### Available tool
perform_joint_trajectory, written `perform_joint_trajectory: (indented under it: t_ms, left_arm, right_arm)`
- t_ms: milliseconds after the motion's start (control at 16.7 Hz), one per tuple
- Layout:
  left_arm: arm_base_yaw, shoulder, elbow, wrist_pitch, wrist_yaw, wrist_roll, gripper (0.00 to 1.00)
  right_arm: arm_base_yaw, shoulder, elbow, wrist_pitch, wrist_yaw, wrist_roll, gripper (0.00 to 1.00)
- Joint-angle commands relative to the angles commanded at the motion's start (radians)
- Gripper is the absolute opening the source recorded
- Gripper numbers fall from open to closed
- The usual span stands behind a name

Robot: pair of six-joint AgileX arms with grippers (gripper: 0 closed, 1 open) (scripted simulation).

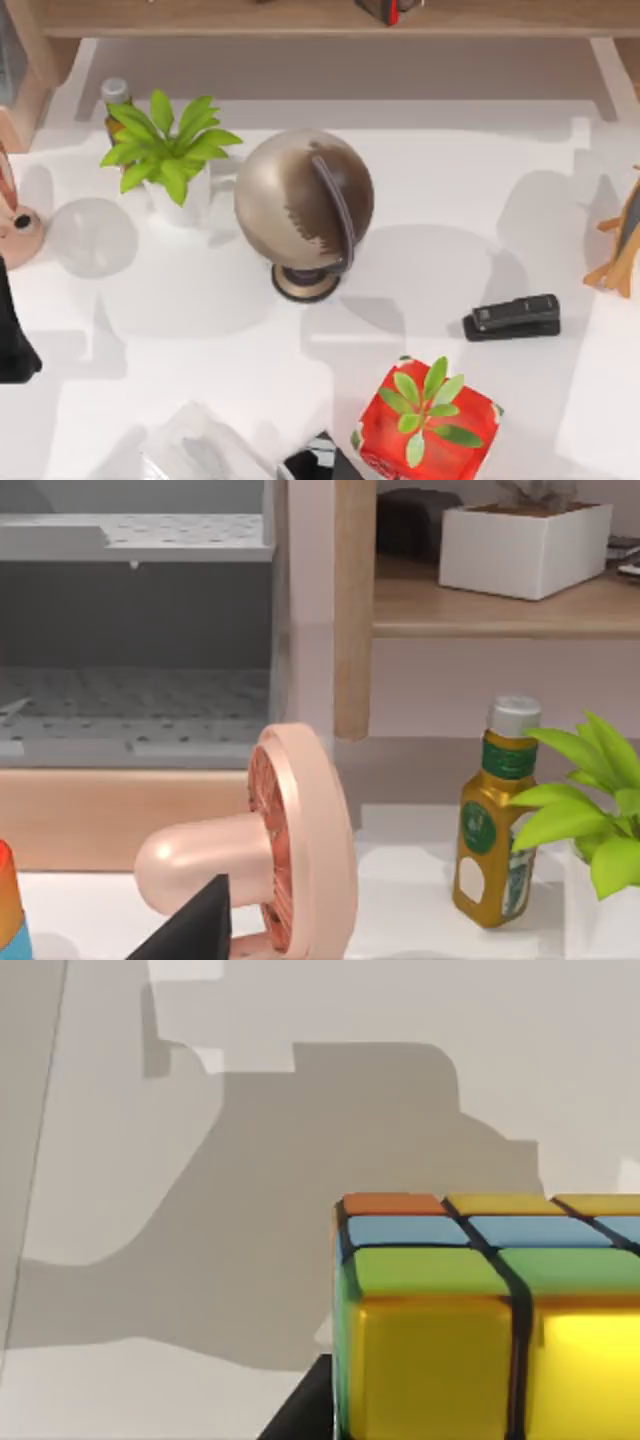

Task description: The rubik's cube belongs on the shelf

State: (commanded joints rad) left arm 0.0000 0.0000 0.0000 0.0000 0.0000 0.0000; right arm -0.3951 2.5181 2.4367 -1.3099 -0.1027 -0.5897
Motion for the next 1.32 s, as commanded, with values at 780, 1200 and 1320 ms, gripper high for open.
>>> perform_joint_trajectory:
  t_ms: [780, 1200, 1320]
  left_arm:
    - [0.000, 0.000, 0.000, 0.000, 0.000, 0.000, 1.00]
    - [0.000, 0.000, 0.000, 0.000, 0.000, 0.000, 1.00]
    - [0.000, 0.000, 0.000, 0.000, 0.000, 0.000, 1.00]
  right_arm:
    - [0.468, -0.674, -0.884, 0.672, 0.004, -0.001, 0.00]
    - [0.736, -0.650, -1.327, 1.419, 0.051, 0.002, 0.00]
    - [0.762, -0.592, -1.397, 1.608, 0.069, 0.017, 0.00]
